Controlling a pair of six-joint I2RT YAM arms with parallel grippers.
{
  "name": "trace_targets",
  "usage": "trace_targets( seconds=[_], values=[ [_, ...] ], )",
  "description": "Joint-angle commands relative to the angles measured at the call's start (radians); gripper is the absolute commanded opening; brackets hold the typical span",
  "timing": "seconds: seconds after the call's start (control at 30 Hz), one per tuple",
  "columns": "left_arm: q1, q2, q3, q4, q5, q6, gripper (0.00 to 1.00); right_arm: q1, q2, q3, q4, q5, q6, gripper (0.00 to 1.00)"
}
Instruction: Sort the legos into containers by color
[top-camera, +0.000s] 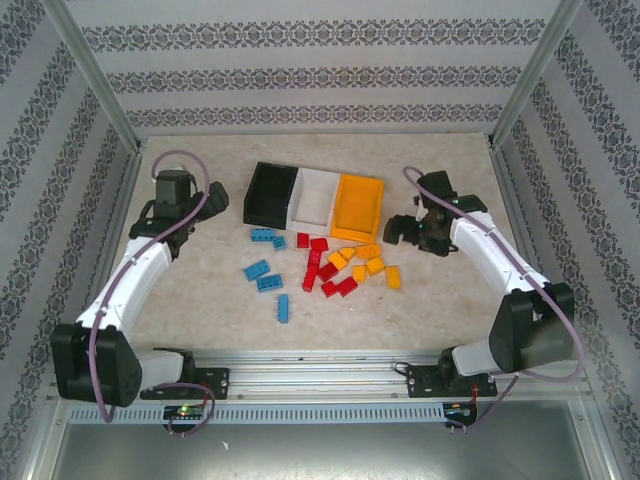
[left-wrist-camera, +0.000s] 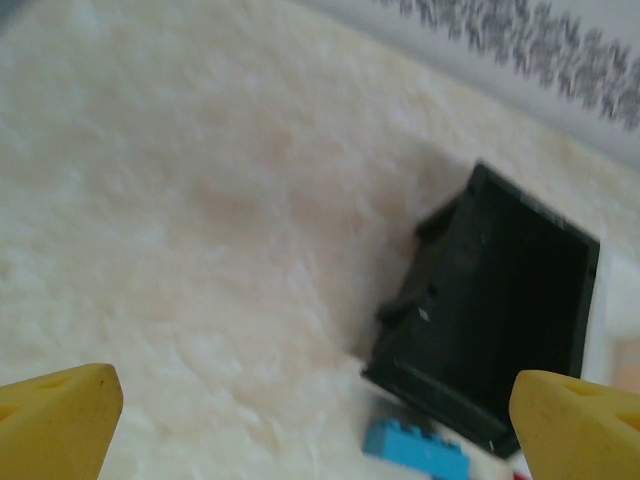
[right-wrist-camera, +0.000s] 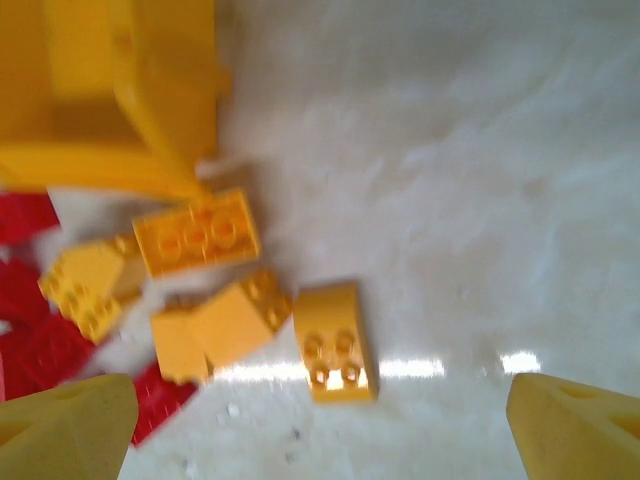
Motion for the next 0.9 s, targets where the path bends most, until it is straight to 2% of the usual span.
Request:
trace_targets(
  seconds=[0.0,0.2,0.27,0.43,0.87],
  values=[
    [-0.055,0.036,0.063,-0.200,0.058,-0.058,1.00,0.025,-0.048,-0.058,-0.122,-0.004,0.030,0.95],
    [-0.168,0.059,0.076,-0.192,0.062,-0.072,1.00,0.035,-0.046,-0.126,-0.090,-0.006,0.060,0.94],
    [-0.189,0.068,0.069,-0.175,0.095,-0.090,1.00,0.035,-0.038,-0.135,-0.075,-0.009,0.062,0.94],
    [-0.218,0.105,0.042,-0.141,0.190,-0.146,1.00,0.036,-0.003,-0.125,-0.055,-0.010,0.047,0.92],
    [-0.248,0.126,0.001,-0.124,0.243,-0.178,1.00,0.029,0.064,-0.120,-0.029,-0.025,0.012,0.83]
  ],
)
